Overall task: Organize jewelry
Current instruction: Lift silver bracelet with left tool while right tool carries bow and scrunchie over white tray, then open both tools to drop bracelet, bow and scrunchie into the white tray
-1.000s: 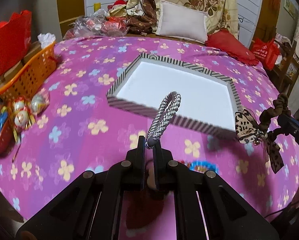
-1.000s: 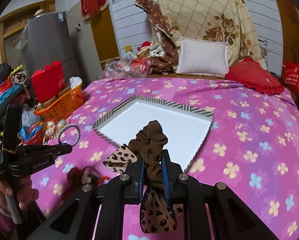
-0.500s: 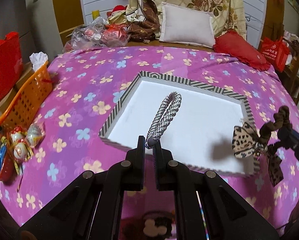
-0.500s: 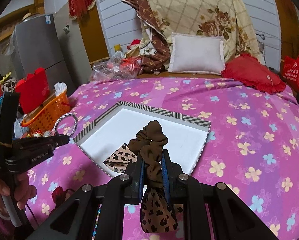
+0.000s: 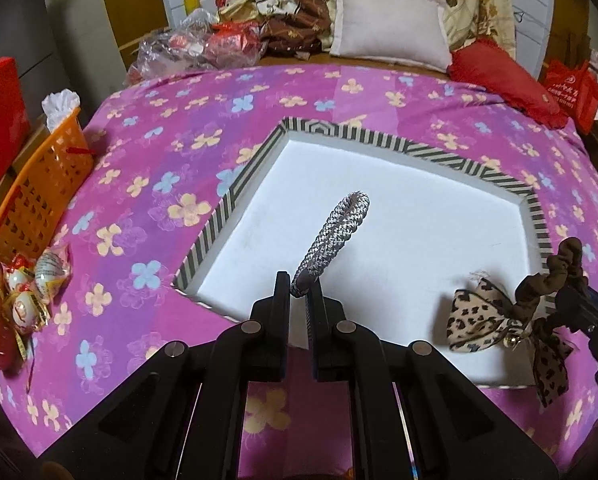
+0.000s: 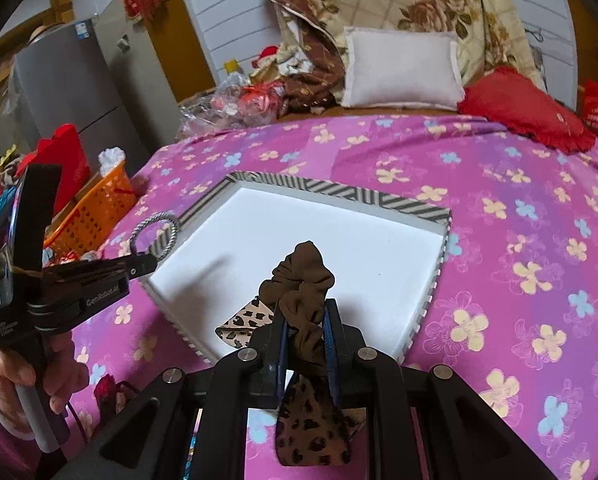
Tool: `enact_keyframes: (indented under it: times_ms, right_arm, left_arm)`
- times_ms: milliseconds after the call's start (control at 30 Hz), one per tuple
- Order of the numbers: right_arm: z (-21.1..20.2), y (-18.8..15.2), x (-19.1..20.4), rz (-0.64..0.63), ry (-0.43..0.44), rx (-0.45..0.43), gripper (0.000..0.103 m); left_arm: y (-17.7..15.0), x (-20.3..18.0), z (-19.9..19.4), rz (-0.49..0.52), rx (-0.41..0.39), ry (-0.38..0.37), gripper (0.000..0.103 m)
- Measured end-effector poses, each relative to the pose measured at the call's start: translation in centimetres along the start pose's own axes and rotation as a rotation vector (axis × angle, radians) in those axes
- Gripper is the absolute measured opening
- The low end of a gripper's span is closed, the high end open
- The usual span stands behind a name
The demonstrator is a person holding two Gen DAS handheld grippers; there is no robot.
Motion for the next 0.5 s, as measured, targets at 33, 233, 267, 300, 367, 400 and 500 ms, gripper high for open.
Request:
enact_keyframes:
  times_ms: [33, 233, 267, 300, 367, 400, 500]
  right_arm:
    - [0.5, 0.1, -0.5, 0.012, -0.005, 0.013, 0.015]
    - [2.8, 0.2, -2.9, 0.048, -0.052, 0.064, 0.015]
    - [3.0, 0.2, -3.2, 0.047, -0.065, 0.065, 0.015]
    - [3.2, 0.2, -3.5, 0.045, -0.085, 0.068, 0.015]
    - [3.6, 0.2, -3.8, 0.042, -0.109, 0.073, 0.015]
    - [3.5, 0.3, -3.9, 0.037, -0.115, 0.066, 0.019]
    - [3.1, 0.3, -3.4, 0.027, -0.097, 0.058, 0.040]
  left_arm:
    - [0.1, 0.0, 0.4, -0.001, 0.007, 0.004, 0.006]
    - [0.2, 0.0, 2.2, -0.012, 0.041, 0.021, 0.006]
    - [0.2, 0.0, 2.7, -0.015, 0.049, 0.024, 0.006]
    - [0.2, 0.0, 2.9, -0.016, 0.054, 0.026, 0.006]
    - [0.2, 0.0, 3.4, -0.016, 0.064, 0.030, 0.006]
    - [0.1, 0.0, 3.6, -0.017, 0.070, 0.029, 0.006]
    - [0.0, -0.2, 4.1, -0.015, 0.083, 0.031, 0.006]
Point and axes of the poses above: each gripper's, at about its wrist camera, not at the fingertips, and z roughly the way its jaws point, x to its left, y to its top, the point moved 4 cm from there along z, roughly the way its jaws point, and after that the axes turned 9 degrees about x, right-handed, at the moved point
